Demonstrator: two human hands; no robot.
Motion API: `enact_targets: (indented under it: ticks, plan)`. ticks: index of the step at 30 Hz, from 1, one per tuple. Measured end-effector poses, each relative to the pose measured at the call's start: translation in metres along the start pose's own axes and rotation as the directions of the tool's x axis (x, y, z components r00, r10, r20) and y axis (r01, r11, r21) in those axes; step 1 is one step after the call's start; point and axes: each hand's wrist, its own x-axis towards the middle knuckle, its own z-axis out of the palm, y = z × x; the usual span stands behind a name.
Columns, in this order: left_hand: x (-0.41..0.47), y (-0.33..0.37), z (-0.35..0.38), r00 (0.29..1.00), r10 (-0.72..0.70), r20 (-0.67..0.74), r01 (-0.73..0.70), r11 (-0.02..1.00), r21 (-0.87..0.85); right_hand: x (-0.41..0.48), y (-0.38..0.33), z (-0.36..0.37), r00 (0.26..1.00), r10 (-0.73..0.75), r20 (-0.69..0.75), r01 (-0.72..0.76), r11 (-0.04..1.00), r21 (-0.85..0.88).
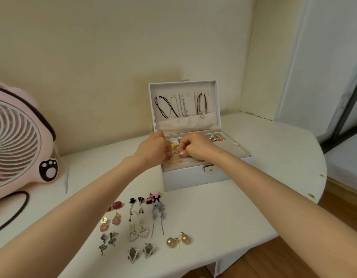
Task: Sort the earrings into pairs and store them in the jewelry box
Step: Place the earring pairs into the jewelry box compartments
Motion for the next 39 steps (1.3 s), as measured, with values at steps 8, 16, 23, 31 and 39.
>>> enact_targets:
  ticks: [8,16,23,31,39]
  plan:
    - [0.012,0.009,-0.008,0.99,-0.047,0.134,0.042,0.998,0.039,0.007,-0.009,-0.003,0.994,0.077,0.072,-0.077,0.997,-0.006]
    - [0.021,0.017,-0.011,0.989,-0.113,0.09,0.089,0.968,0.235,0.013,-0.02,-0.007,0.98,0.185,0.07,-0.177,0.978,-0.113]
    - [0.018,0.017,-0.008,0.994,-0.107,0.005,0.102,0.957,0.271,0.011,-0.009,0.002,0.985,0.151,-0.08,-0.158,0.985,-0.077]
    - [-0.006,0.006,-0.01,0.982,0.001,-0.188,0.027,0.989,0.145,-0.017,-0.003,-0.008,0.983,-0.118,-0.142,0.114,0.993,-0.038]
    - [-0.029,0.002,0.001,0.981,0.152,-0.123,-0.119,0.963,0.243,-0.037,0.002,-0.008,0.975,-0.219,-0.031,0.199,0.931,-0.307]
